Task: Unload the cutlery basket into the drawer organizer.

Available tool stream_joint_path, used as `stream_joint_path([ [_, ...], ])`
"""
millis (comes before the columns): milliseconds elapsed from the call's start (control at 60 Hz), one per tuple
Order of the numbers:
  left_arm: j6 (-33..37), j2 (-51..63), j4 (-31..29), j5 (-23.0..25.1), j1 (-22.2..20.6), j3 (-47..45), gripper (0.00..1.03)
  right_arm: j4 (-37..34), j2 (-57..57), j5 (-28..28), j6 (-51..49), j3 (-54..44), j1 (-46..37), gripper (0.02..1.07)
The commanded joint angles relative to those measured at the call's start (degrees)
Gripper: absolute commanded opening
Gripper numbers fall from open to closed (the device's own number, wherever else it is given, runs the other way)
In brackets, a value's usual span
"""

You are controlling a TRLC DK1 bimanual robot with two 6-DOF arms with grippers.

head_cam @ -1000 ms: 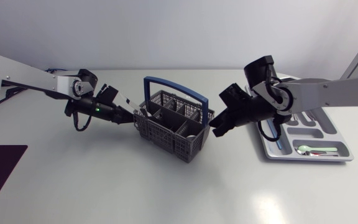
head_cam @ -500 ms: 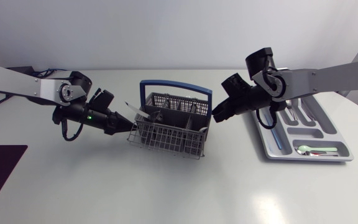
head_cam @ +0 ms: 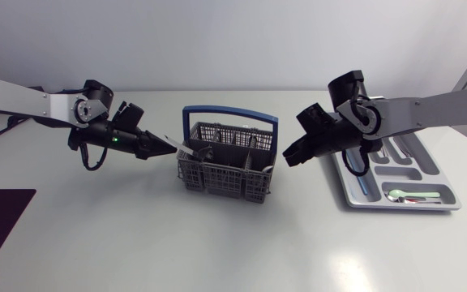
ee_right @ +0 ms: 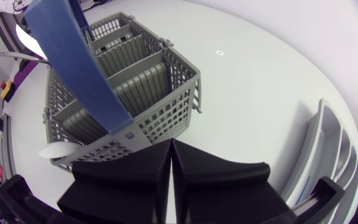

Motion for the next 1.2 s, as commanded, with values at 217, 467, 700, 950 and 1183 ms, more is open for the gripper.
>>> stream_joint_path([
  [217, -0.7, 1.9, -0.1, 0.0, -4.6, -0.2, 0.03, -0.4, -2.2, 0.5, 1.9, -1.4, 4.0, 0.08],
  [467, 0.8, -4.0, -0.2, 0.1, -5.7, -6.7, 0.03, -0.5, -6.2, 0.4, 2.6, -4.9, 6.0, 0.08],
  [700, 1.8, -11.0, -0.5, 0.1, -5.0, -13.4, 0.03, -0.5, -9.0, 0.4, 3.5, -7.0, 7.4, 0.08],
  [950, 3.7, -14.6, -0.6, 0.1, -4.6, -18.5, 0.03, -0.3, -7.6, 0.5, 3.8, -5.0, 7.6, 0.08],
  [1183, 3.6, -12.4, -0.5, 0.1, -3.6, -15.9, 0.03, -0.4, -5.3, 0.5, 4.0, -2.4, 8.0, 0.08],
])
